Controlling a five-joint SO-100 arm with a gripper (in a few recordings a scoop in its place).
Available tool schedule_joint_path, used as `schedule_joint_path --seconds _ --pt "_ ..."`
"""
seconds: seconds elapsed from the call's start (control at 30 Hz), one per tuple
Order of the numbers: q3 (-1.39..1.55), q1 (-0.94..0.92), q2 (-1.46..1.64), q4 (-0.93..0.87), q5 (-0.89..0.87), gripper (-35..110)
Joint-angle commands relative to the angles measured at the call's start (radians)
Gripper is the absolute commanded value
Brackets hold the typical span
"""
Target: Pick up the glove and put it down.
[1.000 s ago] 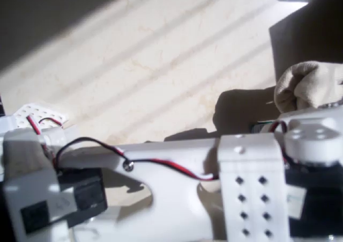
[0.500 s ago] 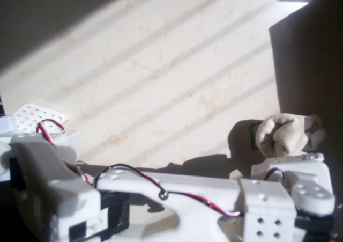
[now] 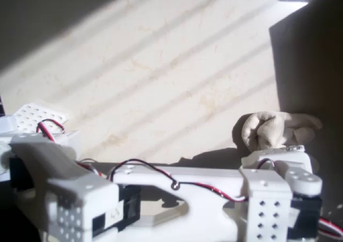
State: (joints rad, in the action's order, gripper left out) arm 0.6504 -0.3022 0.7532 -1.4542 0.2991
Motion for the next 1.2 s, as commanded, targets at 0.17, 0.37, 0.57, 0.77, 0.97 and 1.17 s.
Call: schedule_joint_path --seconds 0.17,0.37,0.57,0.77,0.97,1.17 --pt "-0.005 0.003 0.048 -0.051 0.044 19" --pt "-0.015 -0.003 0.066 -0.115 0.044 25" --pt "-0.015 0.005 0.195 -0.12 0.044 25" --pt "-0.015 0.114 0.334 -0.12 0.031 25" --pt "-0.015 0.276 0.37 -0.11 -0.014 25" --pt "-0.006 0.393 0.298 -0.08 -0.12 25"
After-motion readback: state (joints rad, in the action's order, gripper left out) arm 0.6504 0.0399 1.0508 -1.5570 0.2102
